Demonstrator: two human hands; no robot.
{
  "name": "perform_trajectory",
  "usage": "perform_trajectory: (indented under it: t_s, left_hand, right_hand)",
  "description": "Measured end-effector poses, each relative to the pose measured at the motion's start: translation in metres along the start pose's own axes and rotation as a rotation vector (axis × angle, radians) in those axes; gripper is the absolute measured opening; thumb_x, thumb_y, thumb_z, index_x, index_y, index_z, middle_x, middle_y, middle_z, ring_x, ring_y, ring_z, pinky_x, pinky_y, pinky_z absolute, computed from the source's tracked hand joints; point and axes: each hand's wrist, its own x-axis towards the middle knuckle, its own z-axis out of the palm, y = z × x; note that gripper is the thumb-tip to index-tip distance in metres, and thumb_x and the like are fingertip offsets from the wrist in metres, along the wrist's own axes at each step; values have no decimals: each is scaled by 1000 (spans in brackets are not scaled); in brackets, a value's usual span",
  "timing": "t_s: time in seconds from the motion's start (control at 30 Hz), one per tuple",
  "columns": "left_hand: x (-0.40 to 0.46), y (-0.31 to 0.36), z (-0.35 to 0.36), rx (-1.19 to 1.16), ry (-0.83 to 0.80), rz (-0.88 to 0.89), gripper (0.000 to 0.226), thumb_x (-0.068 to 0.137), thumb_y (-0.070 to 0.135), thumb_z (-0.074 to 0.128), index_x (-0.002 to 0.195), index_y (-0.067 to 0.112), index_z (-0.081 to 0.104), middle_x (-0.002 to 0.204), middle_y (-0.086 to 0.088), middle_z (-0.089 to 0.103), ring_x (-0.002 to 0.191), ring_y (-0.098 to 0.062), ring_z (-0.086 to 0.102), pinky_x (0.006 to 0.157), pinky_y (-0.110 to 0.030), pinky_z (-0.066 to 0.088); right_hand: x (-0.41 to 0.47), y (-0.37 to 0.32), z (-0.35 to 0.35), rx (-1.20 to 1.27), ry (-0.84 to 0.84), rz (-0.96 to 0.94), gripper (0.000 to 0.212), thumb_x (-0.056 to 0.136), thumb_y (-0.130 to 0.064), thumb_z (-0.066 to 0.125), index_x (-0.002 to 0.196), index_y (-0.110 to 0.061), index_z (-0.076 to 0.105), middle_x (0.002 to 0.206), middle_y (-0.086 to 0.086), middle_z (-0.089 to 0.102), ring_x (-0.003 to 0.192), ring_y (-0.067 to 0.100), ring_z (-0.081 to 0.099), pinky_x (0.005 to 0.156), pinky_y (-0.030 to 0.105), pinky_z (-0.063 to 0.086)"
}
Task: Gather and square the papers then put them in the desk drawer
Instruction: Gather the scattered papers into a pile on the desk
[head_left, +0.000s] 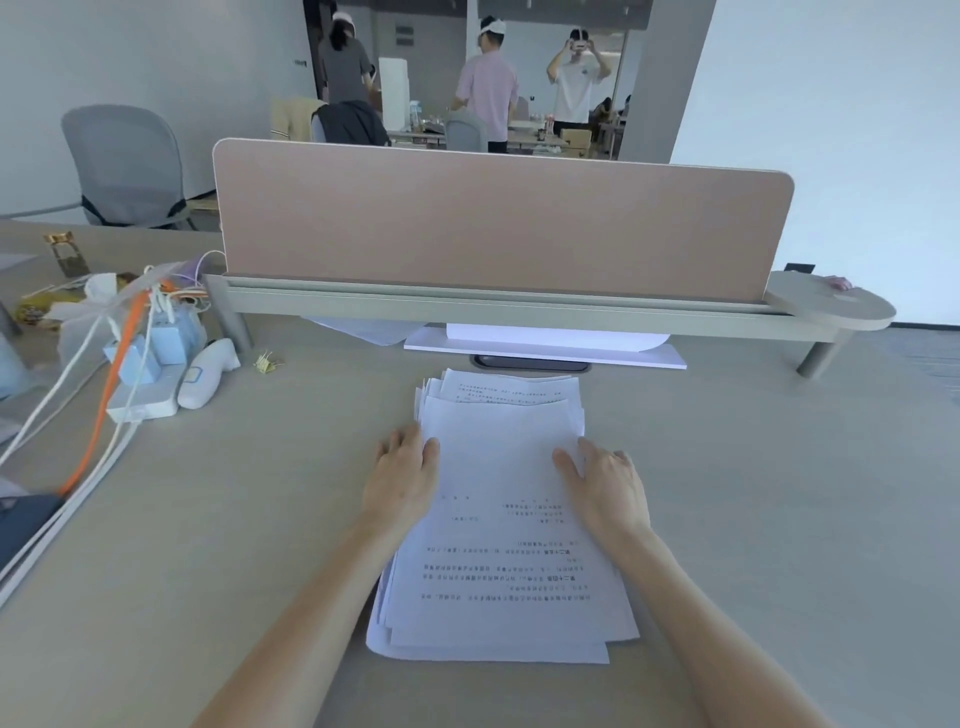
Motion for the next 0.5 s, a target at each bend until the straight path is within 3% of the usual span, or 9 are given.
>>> perform_trajectory:
  t_s: [0.07,0.17,0.23,0.4,0.5]
  left_hand:
    - [-1,-5,-3,28,62,11,16,99,9,32,85,9,40,103,-22,53,102,-38,46,97,-49,35]
    - [-3,-14,-5,50,117,-36,20,100,18,31,96,6,47,107,-19,54,108,-38,46,103,-49,32]
    - [-3,-12,0,39,84,-61,27,100,17,30,113,3,50,118,-17,51,115,-39,43,99,-48,36]
    - [-8,-2,3,-156,102,-38,8,95,18,36,93,13,41,92,-5,52,94,-31,46,82,-41,41]
    - [-15,3,-8,-360,92,-98,13,91,23,46,102,22,53,83,13,57,84,-20,54,67,-30,39]
  right_hand:
    - [3,5,-4,45,5,21,40,101,-38,43,71,-11,41,66,2,51,88,29,45,68,39,38]
    - [2,12,-4,30,46,21,37,98,-30,42,68,-8,46,67,7,55,85,34,50,64,41,40]
    - [-4,6,0,1,40,-12,39,98,-24,42,62,-13,33,59,3,44,80,31,45,59,39,34]
    - [-6,-3,4,71,-1,-25,41,99,-23,43,63,-17,24,56,1,36,75,30,41,62,38,31]
    - [-3,6,0,225,21,36,34,95,-15,45,66,-12,27,58,5,32,63,28,33,59,37,24]
